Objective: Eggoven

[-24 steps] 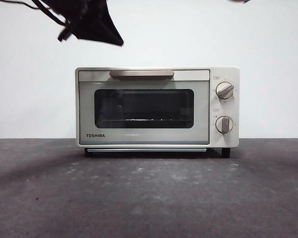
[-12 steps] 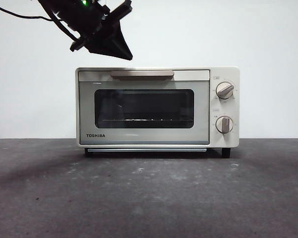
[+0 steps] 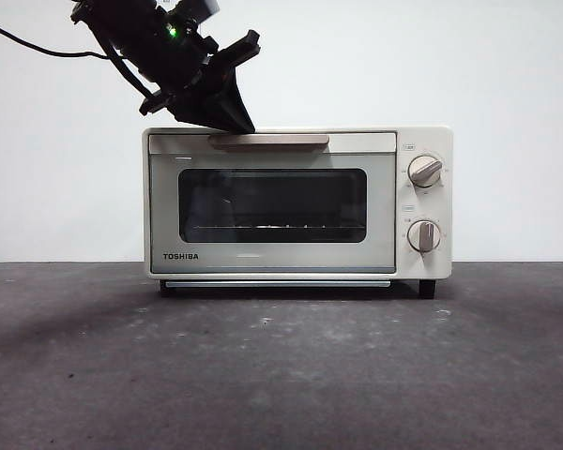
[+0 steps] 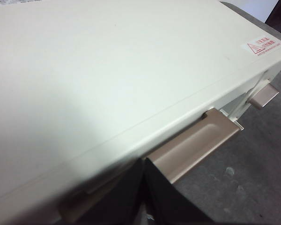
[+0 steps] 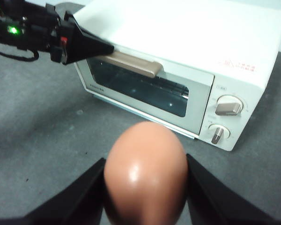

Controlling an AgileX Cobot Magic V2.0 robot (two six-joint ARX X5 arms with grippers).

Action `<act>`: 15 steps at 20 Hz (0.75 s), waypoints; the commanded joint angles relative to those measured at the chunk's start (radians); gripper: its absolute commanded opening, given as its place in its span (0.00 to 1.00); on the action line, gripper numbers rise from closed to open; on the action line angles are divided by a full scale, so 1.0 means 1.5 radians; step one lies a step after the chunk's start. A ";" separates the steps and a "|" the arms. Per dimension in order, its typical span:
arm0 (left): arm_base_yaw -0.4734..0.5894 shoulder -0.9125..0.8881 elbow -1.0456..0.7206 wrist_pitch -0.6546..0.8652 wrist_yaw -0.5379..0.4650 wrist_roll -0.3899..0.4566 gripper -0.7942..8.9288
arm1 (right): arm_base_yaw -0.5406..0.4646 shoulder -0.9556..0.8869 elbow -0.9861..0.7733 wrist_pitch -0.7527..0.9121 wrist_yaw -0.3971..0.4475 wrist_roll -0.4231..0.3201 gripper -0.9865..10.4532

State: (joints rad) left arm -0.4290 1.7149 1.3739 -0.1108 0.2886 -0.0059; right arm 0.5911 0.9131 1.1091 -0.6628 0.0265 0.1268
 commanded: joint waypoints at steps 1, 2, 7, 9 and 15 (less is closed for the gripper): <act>-0.004 0.014 0.015 -0.001 -0.003 0.014 0.09 | 0.006 0.003 0.012 0.001 0.000 -0.007 0.09; -0.004 0.014 0.015 -0.006 -0.003 0.014 0.09 | 0.006 0.003 0.012 0.001 0.000 -0.007 0.09; -0.006 0.019 0.015 -0.057 -0.003 0.043 0.09 | 0.006 0.003 0.012 0.001 0.000 -0.007 0.09; -0.009 0.025 0.015 -0.072 -0.003 0.048 0.09 | 0.006 0.003 0.012 0.001 0.000 -0.007 0.09; -0.027 0.047 0.015 -0.136 -0.003 0.052 0.09 | 0.006 0.003 0.012 -0.002 -0.001 -0.007 0.09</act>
State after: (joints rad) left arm -0.4549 1.7229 1.4128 -0.2337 0.2928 0.0536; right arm 0.5911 0.9131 1.1095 -0.6743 0.0261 0.1268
